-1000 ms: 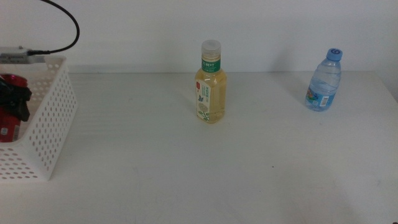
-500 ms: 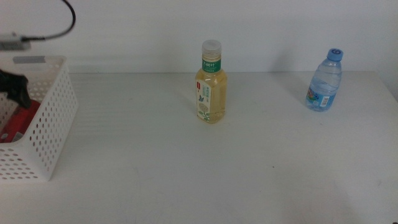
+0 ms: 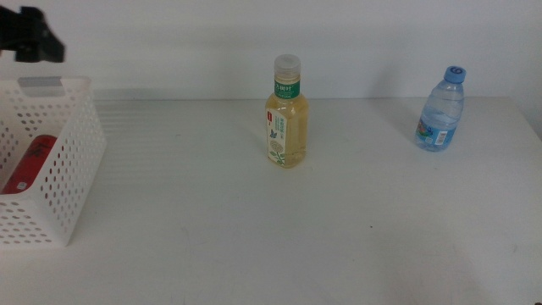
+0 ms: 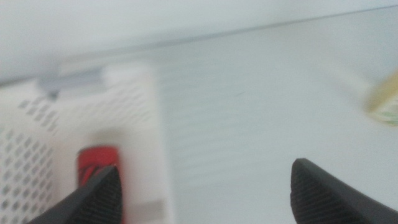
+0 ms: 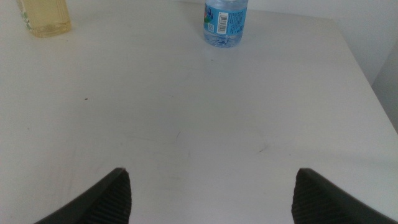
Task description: Use arms to grab the bottles and put them into the dustbin to the left of the table.
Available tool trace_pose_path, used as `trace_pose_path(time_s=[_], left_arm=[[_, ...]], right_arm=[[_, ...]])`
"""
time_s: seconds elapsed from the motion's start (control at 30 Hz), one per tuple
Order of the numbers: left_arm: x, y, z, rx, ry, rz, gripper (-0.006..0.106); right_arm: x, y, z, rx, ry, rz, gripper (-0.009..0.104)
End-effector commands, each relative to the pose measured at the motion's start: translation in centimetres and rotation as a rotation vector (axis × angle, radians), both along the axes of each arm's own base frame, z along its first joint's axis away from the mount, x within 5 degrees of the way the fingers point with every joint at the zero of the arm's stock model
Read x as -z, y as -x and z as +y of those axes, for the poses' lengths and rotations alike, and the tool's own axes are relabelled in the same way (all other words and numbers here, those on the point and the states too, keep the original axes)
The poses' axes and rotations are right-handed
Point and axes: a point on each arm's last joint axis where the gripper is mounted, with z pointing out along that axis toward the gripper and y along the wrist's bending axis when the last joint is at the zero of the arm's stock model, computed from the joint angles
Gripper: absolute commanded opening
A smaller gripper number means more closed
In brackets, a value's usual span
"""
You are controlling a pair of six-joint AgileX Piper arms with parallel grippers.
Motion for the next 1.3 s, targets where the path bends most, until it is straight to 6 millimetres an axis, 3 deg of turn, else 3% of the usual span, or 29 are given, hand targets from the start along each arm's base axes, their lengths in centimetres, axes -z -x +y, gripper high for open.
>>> trace_pose_path(time_s=[0.0,0.27,0.6,0.93,0.97,1.13,1.27], left_arm=[[-3.3,2.6,-2.1,0.030,0.011,-0.194,0.086],[-2.4,7.7,-6.5,0.129,0.073,-0.334,0.086],[3.6,10.6,-10.3,0.226,0.150,-0.450,0.086],[9.1,11.6,-12.8,0.253,0.169,-0.649,0.086],[10.2,11.4,-13.4,0.263,0.159,-0.662,0.086],[12.2,10.0,-15.1,0.307,0.122,-0.665,0.087],[13.6,8.6,-16.0,0.287,0.191,-0.683,0.087]], right_arm=[[-1.7,0.1,0.0,-0.002,0.010,-0.129,0.068],[-1.7,0.1,0.0,-0.002,0.010,-0.129,0.068],[-1.7,0.1,0.0,-0.002,0.010,-0.129,0.068],[-1.7,0.1,0.0,-0.002,0.010,-0.129,0.068],[-1.7,0.1,0.0,-0.002,0.010,-0.129,0.068],[-1.7,0.1,0.0,-0.002,0.010,-0.129,0.068],[-1.7,0.1,0.0,-0.002,0.010,-0.129,0.068]])
